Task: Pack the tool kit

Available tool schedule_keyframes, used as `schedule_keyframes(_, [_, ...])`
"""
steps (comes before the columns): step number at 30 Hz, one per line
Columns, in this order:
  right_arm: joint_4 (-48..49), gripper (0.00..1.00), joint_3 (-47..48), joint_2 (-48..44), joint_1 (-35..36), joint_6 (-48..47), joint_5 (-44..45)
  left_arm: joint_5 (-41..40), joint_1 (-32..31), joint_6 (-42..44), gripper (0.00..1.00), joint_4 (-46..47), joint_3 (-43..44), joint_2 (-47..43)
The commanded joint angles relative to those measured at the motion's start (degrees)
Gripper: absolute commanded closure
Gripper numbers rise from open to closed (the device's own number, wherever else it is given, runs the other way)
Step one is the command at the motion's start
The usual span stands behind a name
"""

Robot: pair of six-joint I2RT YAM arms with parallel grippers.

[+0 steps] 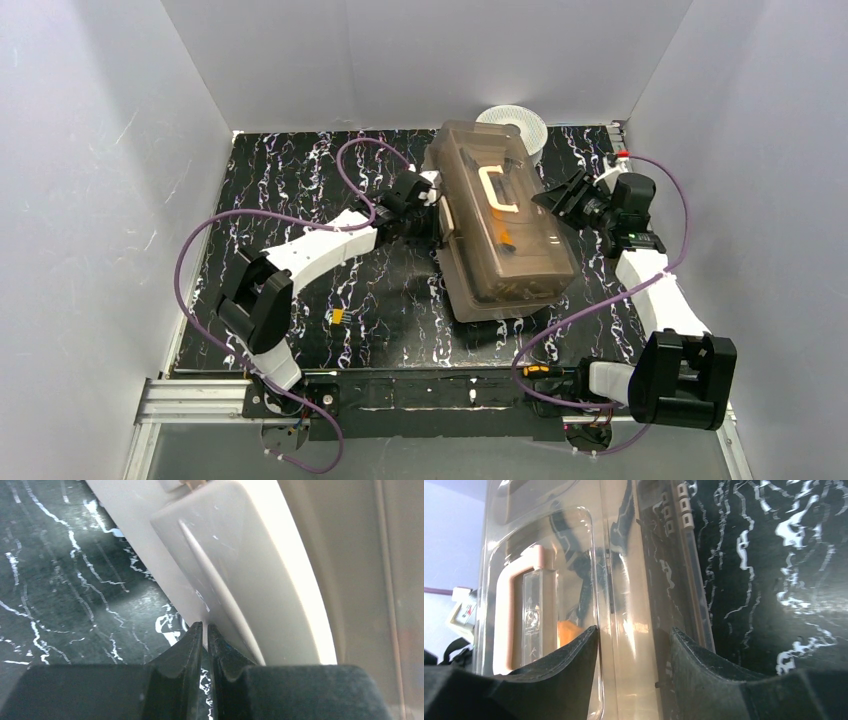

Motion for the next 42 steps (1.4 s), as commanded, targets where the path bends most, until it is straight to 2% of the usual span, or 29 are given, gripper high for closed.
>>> schedule_keyframes(1, [-15.2, 0.41, -0.9, -1.4, -0.4, -5.1, -0.6, 8.2, -5.1, -1.3, 0.89, 8.0, 5.9, 2.6])
schedule_keyframes(11, [-25.0, 0.41, 3.8, -11.5, -0.5, -8.8, 10.0, 9.9, -5.0, -0.9, 0.89, 6.3, 11.6, 12.6])
schedule_keyframes(14, [-25.0, 0.42, 2.4, -14.5, -0.3, -8.0, 10.1, 10.8, -5.0, -0.1, 0.89, 4.7, 14.6, 15.7])
schedule_keyframes(16, [-23.7, 0.41, 0.8, -15.2, -0.2, -7.4, 8.4, 8.6, -5.0, 0.0, 0.89, 2.7, 15.5, 16.1])
schedule_keyframes(22, [-24.5, 0.39, 2.9, -7.8, 2.7, -8.7, 3.4, 2.7, -4.0, -0.6, 0.88, 3.9, 7.5, 9.0])
schedule_keyframes(29, [-20.0, 0.38, 7.3, 0.7, 14.6, -5.6, 6.7, 0.0, 0.8, -1.3, 0.88, 2.4, -1.8, -1.9])
schedule_keyframes(37, [-15.2, 0.39, 20.4, 15.4, 25.8, -0.6, 9.8, 0.0, 13.0, -1.3, 0.89, -3.4, -6.9, -7.9])
schedule_keyframes(40, [-15.8, 0.35, 22.9, 16.7, 27.0, 1.4, 13.4, -2.4, 14.7, -2.6, 0.89, -4.0, -7.3, -9.1])
schedule_keyframes(42, [-14.9, 0.32, 22.6, 14.2, 26.7, 1.3, 16.5, -3.2, 15.0, -3.3, 0.89, -4.6, -6.9, -10.0])
